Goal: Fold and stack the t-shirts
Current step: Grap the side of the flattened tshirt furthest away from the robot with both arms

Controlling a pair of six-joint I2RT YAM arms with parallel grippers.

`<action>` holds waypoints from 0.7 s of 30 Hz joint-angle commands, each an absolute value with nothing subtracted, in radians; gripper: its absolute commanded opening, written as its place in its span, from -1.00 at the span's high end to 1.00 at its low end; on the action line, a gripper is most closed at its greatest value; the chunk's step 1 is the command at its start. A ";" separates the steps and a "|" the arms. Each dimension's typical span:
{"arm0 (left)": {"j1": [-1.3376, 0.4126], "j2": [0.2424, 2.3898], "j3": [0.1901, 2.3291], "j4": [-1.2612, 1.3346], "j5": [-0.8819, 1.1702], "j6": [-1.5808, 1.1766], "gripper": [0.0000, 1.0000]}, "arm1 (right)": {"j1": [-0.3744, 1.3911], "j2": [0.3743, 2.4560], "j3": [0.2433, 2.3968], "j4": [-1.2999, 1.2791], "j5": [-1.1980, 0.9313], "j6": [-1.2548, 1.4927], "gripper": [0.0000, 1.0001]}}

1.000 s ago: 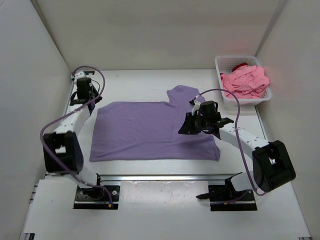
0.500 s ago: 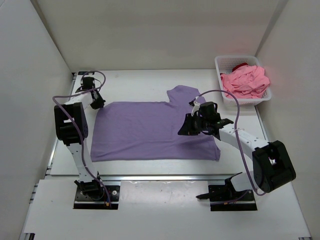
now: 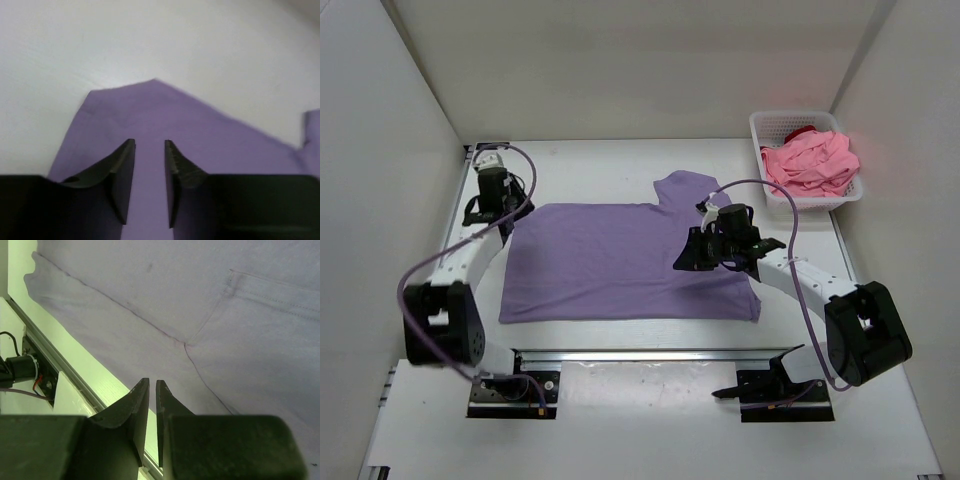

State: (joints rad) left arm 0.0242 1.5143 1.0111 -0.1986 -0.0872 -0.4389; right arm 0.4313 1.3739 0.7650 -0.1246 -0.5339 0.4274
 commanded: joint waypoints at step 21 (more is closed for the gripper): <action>0.117 1.945 1.296 -0.334 -0.035 -0.419 -0.20 | 0.414 1.327 0.739 -0.086 -0.561 0.451 0.79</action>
State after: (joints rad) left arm 0.1066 1.9808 1.3060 -0.3019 -0.0479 -0.4313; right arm 0.4221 1.3613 0.7528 -0.1192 -0.5423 0.4446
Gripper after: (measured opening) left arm 0.596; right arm 0.106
